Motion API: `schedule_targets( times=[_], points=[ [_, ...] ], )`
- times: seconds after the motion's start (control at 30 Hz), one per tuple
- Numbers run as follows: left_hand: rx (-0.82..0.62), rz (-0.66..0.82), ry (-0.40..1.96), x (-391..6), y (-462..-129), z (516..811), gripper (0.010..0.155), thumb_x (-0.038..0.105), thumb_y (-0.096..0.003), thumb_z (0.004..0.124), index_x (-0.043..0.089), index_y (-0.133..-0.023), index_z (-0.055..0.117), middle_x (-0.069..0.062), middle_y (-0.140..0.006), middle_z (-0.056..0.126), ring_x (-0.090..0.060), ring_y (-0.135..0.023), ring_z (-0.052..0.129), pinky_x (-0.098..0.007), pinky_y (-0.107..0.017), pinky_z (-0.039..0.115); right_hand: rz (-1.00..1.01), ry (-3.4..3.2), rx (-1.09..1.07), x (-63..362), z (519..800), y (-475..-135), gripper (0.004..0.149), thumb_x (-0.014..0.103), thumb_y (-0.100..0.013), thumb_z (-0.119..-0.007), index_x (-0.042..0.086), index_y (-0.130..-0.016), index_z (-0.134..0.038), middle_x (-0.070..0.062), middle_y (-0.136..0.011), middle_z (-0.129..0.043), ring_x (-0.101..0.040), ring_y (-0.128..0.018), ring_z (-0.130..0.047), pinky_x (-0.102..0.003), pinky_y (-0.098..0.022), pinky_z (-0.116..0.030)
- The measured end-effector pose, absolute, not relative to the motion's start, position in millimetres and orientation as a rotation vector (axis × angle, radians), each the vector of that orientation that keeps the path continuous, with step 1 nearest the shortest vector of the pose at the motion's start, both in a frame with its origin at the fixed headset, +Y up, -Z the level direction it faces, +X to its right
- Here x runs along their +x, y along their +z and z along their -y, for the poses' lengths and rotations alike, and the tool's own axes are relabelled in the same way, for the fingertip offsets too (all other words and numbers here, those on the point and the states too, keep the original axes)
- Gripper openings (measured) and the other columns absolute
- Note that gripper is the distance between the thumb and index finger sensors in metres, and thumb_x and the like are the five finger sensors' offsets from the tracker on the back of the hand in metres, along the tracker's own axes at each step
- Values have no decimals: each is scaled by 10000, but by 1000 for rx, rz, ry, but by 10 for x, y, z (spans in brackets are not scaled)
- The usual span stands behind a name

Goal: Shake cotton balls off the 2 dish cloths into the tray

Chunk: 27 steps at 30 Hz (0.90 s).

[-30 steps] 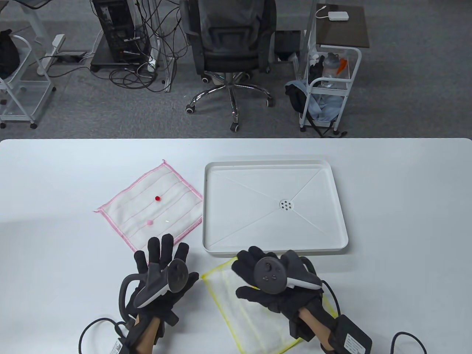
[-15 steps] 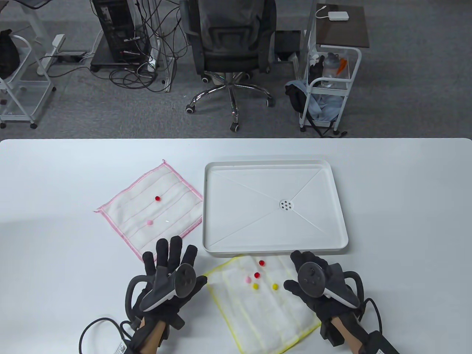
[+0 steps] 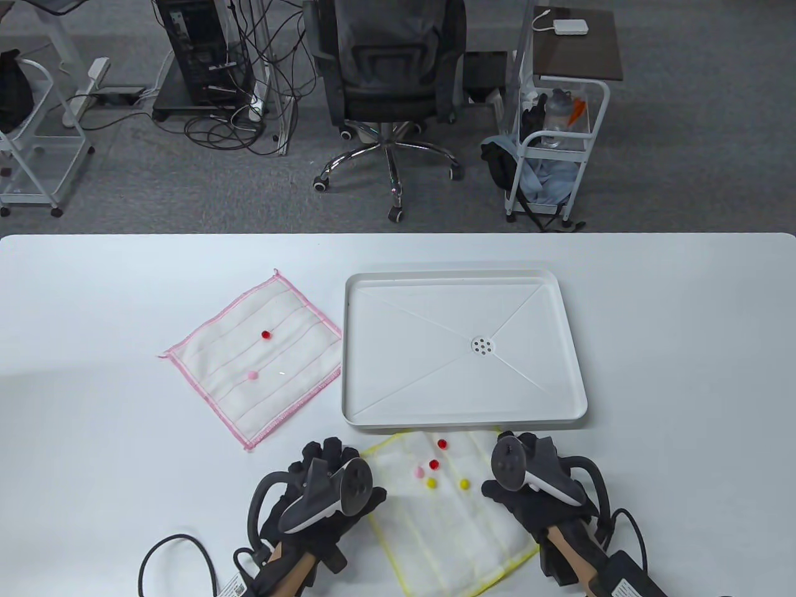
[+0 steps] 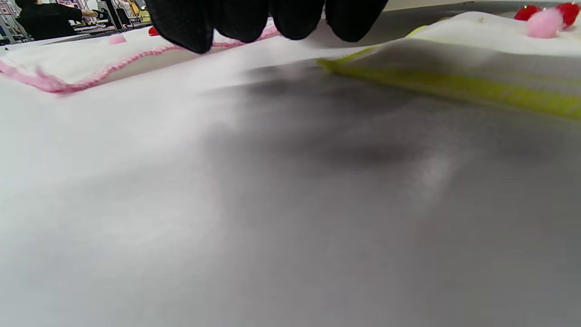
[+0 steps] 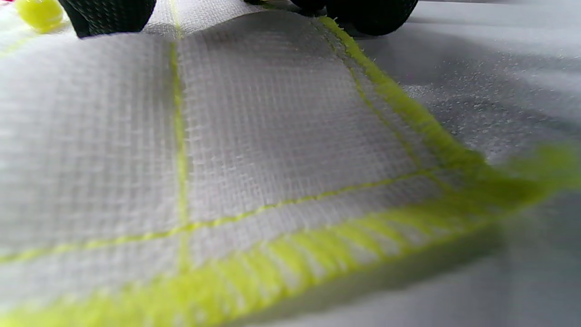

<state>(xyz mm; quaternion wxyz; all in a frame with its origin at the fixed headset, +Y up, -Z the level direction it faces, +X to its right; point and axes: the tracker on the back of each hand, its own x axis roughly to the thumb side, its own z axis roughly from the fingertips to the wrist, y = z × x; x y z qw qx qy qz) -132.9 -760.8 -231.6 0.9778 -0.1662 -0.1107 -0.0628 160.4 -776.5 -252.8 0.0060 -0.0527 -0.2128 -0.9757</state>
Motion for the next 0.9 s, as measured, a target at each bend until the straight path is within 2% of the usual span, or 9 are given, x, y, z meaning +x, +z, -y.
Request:
schedule_targets(
  times=[0.3, 0.47, 0.67, 0.9],
  points=[
    [-432, 191, -188, -1097, -2353, 7750, 908, 803, -464, 370, 242, -1169, 260, -138, -1229, 237, -447, -1101, 350, -584, -800, 532, 656, -3038, -187, 1554, 7756, -2523, 800, 506, -491, -685, 121, -1099, -334, -194, -1069, -371, -424, -863, -489, -466, -662, -557],
    [-466, 204, -194, -1025, -2358, 7796, 939, 810, -466, 359, 196, -1161, 209, -147, -1224, 196, -451, -1102, 316, -593, -805, 510, 618, -3040, -203, 1525, 7749, -2503, 769, 482, -495, -693, 124, -1093, -369, -192, -1052, -418, -413, -840, -537, -448, -639, -594],
    [-461, 223, -185, -951, -2356, 7794, 931, 780, -478, 475, 185, -1151, 230, -169, -1206, 214, -453, -1090, 353, -574, -805, 531, 563, -3059, -223, 1482, 7727, -2481, 719, 443, -496, -728, 125, -1074, -443, -181, -1016, -507, -390, -791, -630, -418, -591, -663],
    [-424, 267, -98, -866, -2326, 7726, 820, 674, -494, 623, 246, -1138, 349, -150, -1198, 314, -430, -1071, 436, -519, -792, 596, 529, -3111, -253, 1447, 7696, -2470, 657, 380, -496, -786, 130, -1046, -527, -167, -961, -612, -342, -716, -742, -370, -520, -744]
  ],
)
